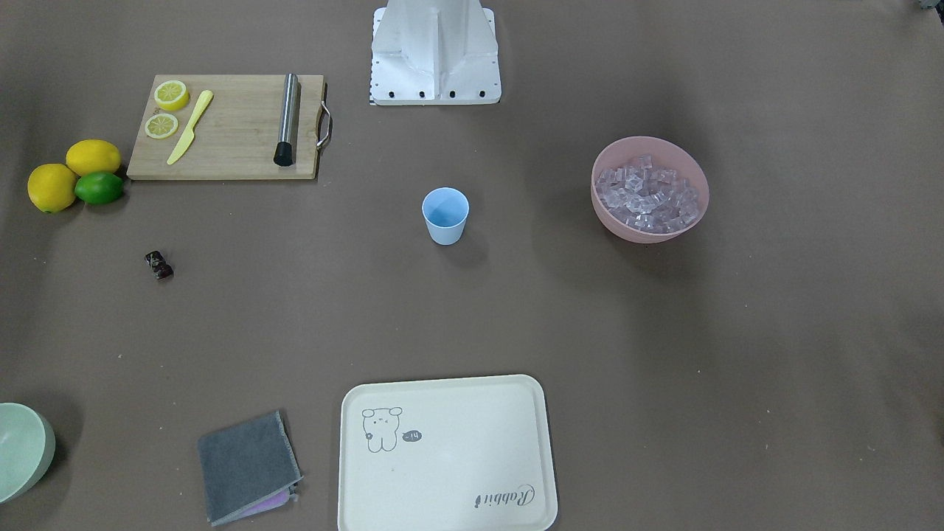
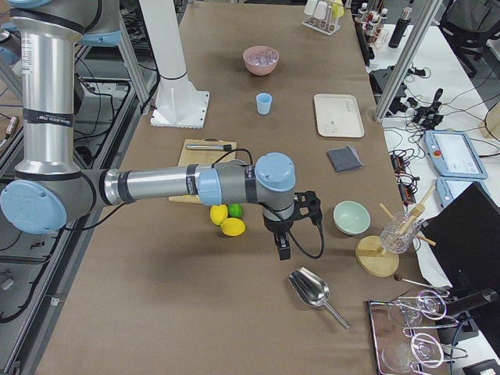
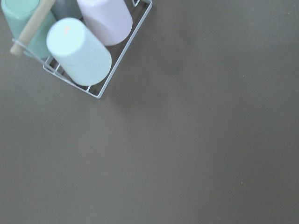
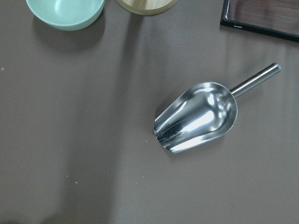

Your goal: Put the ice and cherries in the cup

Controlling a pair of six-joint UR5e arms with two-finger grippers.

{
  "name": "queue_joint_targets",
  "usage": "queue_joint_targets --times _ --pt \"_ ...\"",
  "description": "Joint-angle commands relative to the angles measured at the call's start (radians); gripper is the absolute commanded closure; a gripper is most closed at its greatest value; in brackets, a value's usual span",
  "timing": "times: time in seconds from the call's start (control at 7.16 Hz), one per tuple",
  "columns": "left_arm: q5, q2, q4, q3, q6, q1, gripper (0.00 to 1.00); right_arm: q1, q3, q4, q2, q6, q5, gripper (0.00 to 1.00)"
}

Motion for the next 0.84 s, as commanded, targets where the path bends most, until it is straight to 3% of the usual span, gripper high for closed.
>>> queue_joint_targets --times 0.0,0.14,0.42,0.7 --pt "-0.001 0.008 -0.294 0.073 -0.001 -0.002 0.02 0.002 -0.002 0.053 0.006 0.08 0.021 0.0" --pt "-0.001 0.005 -0.301 0.07 0.001 -0.001 0.02 0.002 -0.013 0.171 -0.038 0.078 0.018 0.0" --pt "-0.052 -0.006 -0.306 0.059 -0.01 0.001 0.02 0.001 -0.04 0.581 -0.173 0.075 0.026 0.0" --pt "-0.067 -0.083 -0.318 0.052 -0.06 0.045 0.02 -0.007 -0.041 0.623 -0.171 0.375 0.081 0.0"
